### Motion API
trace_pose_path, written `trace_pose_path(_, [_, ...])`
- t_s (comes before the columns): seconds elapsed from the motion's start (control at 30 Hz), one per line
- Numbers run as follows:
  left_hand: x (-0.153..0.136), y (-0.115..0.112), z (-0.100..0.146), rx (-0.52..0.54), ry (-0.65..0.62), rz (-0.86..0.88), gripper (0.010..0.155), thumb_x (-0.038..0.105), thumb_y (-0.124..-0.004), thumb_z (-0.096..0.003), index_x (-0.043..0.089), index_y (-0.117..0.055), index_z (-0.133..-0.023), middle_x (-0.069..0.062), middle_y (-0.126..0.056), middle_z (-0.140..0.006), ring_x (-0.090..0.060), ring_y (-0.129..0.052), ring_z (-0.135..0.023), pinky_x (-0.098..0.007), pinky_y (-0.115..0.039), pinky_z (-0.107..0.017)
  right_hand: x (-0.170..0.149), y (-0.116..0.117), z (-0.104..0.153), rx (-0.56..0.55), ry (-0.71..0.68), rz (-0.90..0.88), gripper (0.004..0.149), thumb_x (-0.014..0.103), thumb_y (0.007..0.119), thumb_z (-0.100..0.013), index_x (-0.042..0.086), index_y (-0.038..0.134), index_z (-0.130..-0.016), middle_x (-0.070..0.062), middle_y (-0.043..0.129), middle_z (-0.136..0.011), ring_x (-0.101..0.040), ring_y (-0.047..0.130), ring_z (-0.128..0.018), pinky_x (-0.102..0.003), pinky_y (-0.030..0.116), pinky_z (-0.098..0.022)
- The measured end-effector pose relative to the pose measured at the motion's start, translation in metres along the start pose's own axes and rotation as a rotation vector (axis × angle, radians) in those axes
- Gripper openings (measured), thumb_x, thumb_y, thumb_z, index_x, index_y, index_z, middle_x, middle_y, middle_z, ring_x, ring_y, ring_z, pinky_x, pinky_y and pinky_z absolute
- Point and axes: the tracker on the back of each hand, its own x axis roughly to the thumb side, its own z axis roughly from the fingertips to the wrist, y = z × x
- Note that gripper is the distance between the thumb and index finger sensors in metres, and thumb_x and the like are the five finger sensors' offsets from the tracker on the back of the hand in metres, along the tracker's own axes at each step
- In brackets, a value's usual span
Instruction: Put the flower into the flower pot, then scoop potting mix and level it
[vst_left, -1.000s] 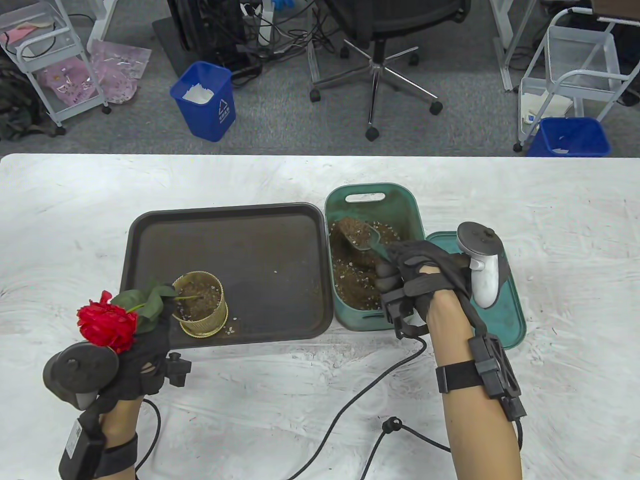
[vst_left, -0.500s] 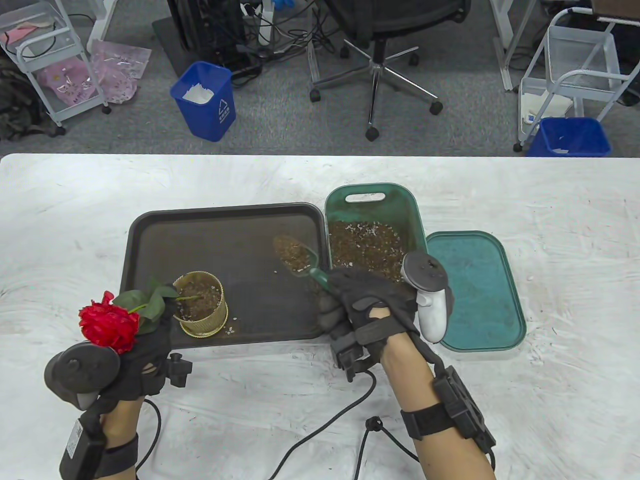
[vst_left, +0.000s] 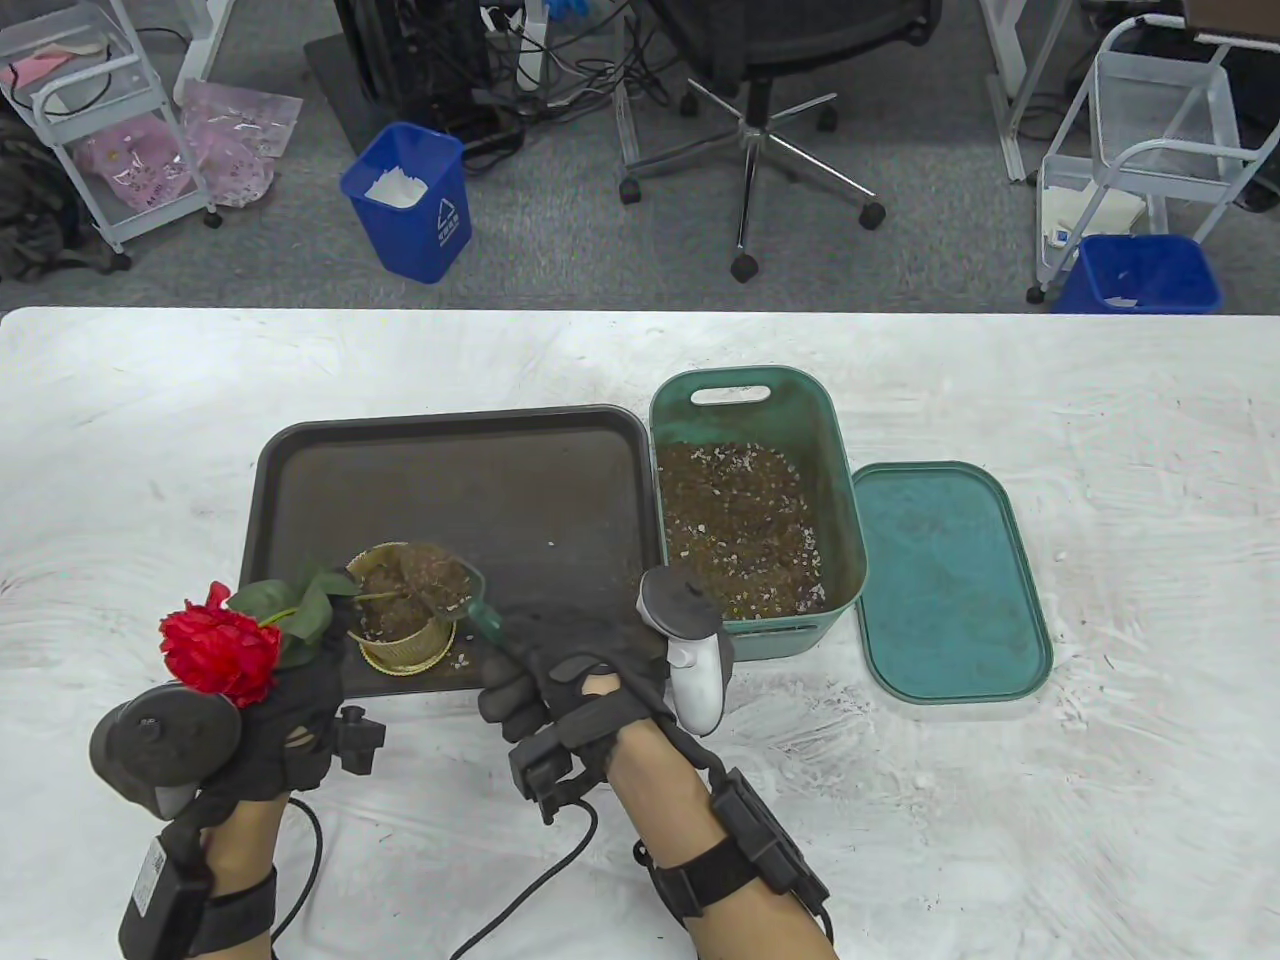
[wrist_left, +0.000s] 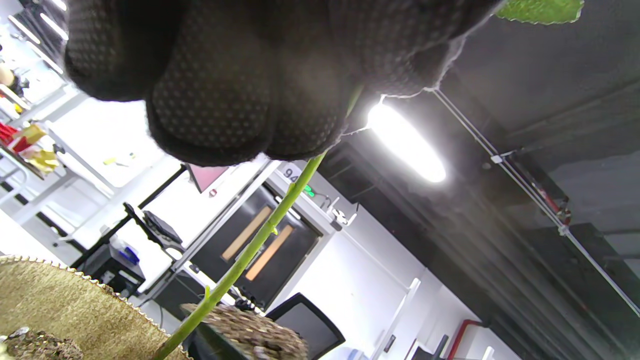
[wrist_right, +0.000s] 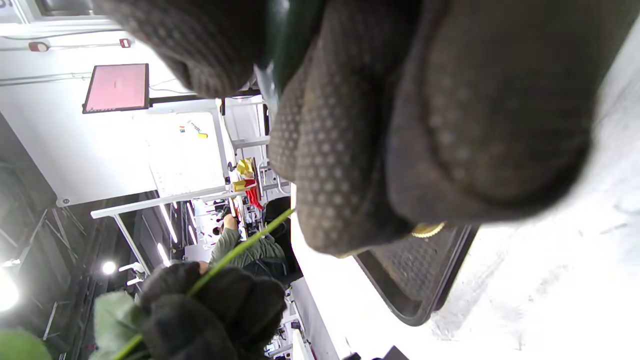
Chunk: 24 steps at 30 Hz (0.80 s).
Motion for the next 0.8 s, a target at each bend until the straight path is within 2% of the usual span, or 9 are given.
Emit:
trace_pose_path(0.13, [0.000,0.000,0.000,0.001,0.001,0.002,0.044,0.039,-0.078,-0.0379,0.024,-0.090,-0.077,-0.001,-0.099,-0.065,-0.028,-0.106,-0.043,-0.044,-0.087,-0.044,-0.002,0.011,-0.001,-0.038,-0.049,0.070,0.057,0.033,0.076,-0.043,-0.002,0.069,-0.087,-0.017,0.099,-0.059,-0.030,0.111,-0.028,-0.040,0.099,-0.013])
trace_pose_path(0.33, [0.001,-0.001,0.000,-0.002,-0.002,0.001,0.044,0.039,-0.078,-0.0379,0.023,-0.090,-0.078,-0.001,-0.099,-0.065,-0.028,-0.106,-0.043,-0.045,-0.087,-0.044,-0.002,0.016,0.001,-0.122,-0.120,0.182,0.057,0.033,0.077,-0.043,-0.002,0.069,-0.087,-0.018,0.099,-0.058,-0.031,0.110,-0.028,-0.041,0.098,-0.013])
trace_pose_path(0.63, [0.001,-0.001,0.001,-0.003,-0.005,0.001,0.044,0.039,-0.078,-0.0379,0.023,-0.090,-0.078,-0.001,-0.099,-0.065,-0.028,-0.106,-0.043,-0.044,-0.087,-0.044,0.001,0.033,0.010,-0.343,-0.361,0.594,0.056,0.032,0.082,-0.040,0.001,0.074,-0.086,-0.016,0.101,-0.056,-0.031,0.110,-0.027,-0.042,0.098,-0.012])
trace_pose_path(0.8, [0.002,-0.003,0.001,-0.009,-0.008,0.007,0.044,0.039,-0.078,-0.0378,0.024,-0.089,-0.078,-0.001,-0.099,-0.065,-0.027,-0.106,-0.043,-0.044,-0.087,-0.044,-0.004,0.048,0.013,-0.428,-0.489,0.789,0.055,0.033,0.084,-0.039,0.002,0.075,-0.085,-0.014,0.102,-0.055,-0.030,0.111,-0.026,-0.042,0.098,-0.011])
